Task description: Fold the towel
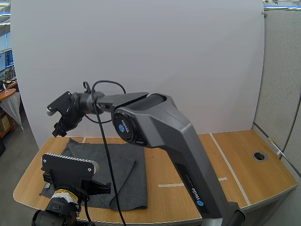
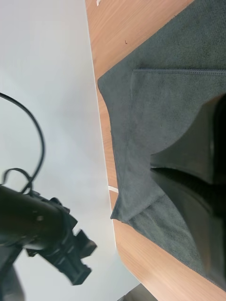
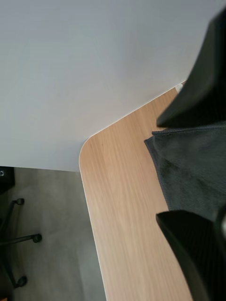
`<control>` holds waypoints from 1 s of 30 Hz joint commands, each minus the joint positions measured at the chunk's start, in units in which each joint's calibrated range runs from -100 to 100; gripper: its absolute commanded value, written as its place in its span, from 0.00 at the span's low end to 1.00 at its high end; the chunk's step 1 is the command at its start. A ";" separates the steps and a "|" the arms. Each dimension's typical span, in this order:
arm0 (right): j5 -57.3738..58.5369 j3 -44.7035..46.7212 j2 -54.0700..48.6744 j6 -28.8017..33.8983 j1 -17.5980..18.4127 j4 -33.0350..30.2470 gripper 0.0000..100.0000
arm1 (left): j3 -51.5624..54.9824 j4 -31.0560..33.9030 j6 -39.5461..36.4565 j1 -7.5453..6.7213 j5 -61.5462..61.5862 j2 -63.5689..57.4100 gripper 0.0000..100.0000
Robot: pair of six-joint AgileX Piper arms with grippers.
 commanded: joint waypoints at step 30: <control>36.91 39.32 -74.67 12.05 -0.08 -16.32 0.00 | 0.00 -0.20 0.11 0.06 -1.35 -0.27 0.01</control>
